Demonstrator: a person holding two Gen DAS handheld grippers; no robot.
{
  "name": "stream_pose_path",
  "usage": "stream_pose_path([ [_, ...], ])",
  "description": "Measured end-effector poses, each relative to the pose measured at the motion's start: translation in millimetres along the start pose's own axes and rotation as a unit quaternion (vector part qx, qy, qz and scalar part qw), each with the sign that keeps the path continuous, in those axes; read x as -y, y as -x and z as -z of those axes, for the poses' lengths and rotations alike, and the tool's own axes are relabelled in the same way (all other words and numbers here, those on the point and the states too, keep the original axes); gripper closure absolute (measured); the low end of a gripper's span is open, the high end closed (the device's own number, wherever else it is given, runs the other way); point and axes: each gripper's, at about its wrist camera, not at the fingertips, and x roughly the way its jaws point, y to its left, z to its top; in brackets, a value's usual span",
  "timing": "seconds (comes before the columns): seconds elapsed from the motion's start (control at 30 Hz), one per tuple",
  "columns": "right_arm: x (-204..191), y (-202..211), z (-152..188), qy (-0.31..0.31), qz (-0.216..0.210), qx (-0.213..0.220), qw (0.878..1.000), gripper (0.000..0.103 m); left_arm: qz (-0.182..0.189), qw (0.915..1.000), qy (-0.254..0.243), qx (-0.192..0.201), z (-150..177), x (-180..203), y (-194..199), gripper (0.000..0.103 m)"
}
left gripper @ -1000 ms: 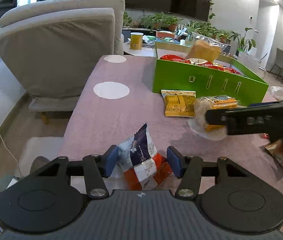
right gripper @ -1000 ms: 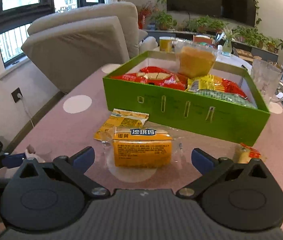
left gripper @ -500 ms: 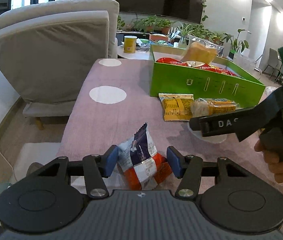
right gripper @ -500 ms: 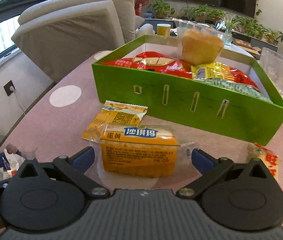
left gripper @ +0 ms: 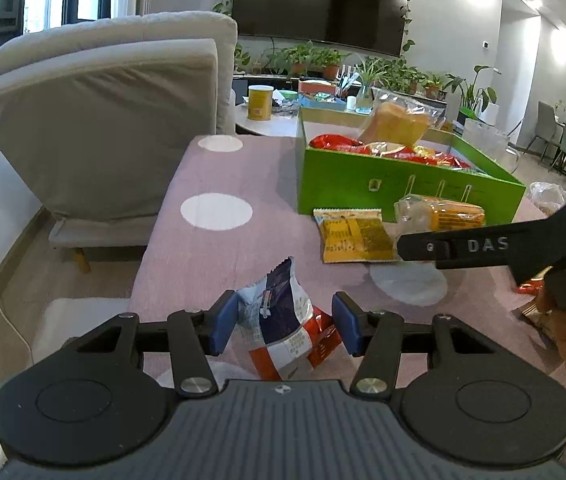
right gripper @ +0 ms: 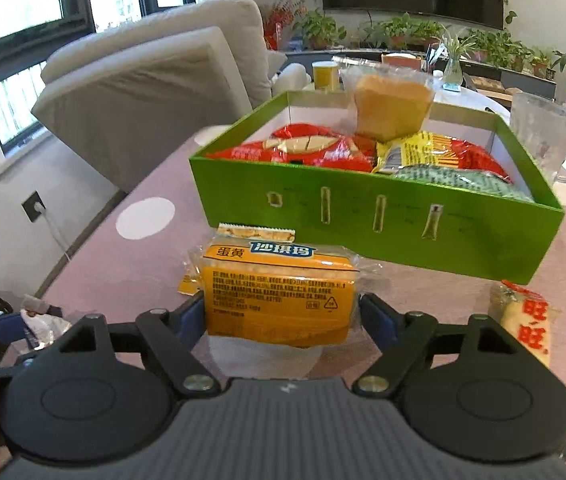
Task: Organize snacks
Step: 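Carry the cheese packet over the green box while the left gripper lifts the blue-and-red bag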
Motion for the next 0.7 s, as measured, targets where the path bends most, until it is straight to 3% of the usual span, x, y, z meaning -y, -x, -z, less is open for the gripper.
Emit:
stream_pose_path([
  [0.7, 41.1, 53.2, -1.7, -0.037, -0.024, 0.074, 0.996, 0.045, 0.008, 0.9985, -0.052, 0.016, -21.9, 54.5, 23.8, 0.054],
])
